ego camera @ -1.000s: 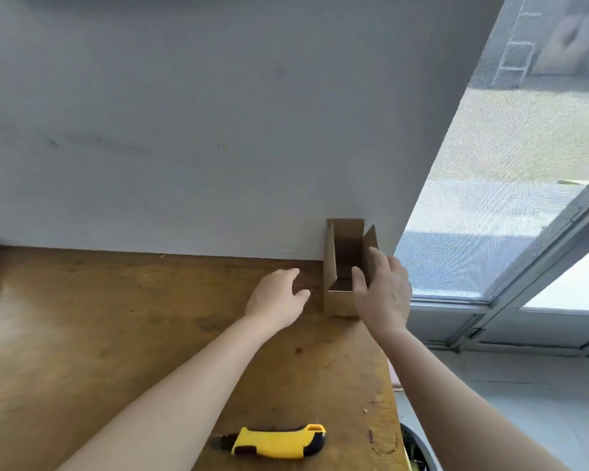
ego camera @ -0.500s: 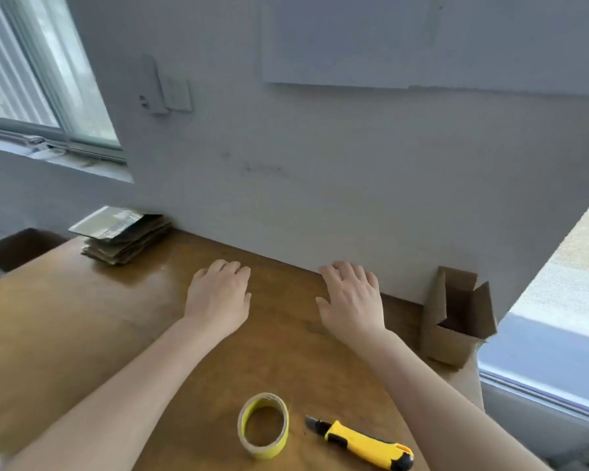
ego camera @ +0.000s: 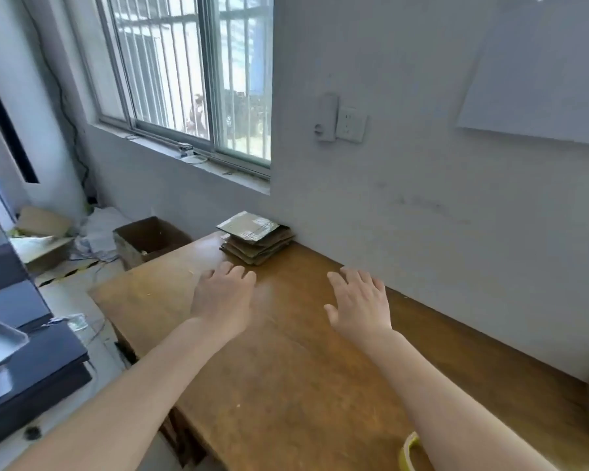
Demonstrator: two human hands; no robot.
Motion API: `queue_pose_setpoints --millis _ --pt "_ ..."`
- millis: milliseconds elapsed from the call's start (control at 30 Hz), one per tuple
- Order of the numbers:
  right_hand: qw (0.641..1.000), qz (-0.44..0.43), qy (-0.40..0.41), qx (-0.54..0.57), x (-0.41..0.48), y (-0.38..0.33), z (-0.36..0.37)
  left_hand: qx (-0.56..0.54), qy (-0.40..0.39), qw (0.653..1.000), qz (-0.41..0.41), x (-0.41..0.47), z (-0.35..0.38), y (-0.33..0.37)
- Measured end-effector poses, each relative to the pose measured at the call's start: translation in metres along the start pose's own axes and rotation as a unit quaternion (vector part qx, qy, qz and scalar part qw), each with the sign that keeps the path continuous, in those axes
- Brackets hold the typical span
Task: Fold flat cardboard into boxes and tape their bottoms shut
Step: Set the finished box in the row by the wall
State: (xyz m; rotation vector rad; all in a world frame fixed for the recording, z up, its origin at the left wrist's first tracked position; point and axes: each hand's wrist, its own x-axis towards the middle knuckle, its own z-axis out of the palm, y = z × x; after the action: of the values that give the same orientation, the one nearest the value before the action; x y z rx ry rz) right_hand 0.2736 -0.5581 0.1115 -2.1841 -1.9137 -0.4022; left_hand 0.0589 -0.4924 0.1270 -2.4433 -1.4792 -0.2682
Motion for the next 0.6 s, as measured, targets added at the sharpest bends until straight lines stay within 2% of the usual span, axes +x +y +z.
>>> queue_pose_setpoints --millis 300,600 --pt "1.000 -0.014 -0.021 -0.010 0.068 -0.124 0.032 0.026 -0.033 0.999 -0.011 0.012 0.032 -0.128" --pt "0.999 -0.003 -0.039 -0.024 0.152 -0.160 0.085 0.014 -0.051 0.999 0.001 0.082 0.087 -0.186"
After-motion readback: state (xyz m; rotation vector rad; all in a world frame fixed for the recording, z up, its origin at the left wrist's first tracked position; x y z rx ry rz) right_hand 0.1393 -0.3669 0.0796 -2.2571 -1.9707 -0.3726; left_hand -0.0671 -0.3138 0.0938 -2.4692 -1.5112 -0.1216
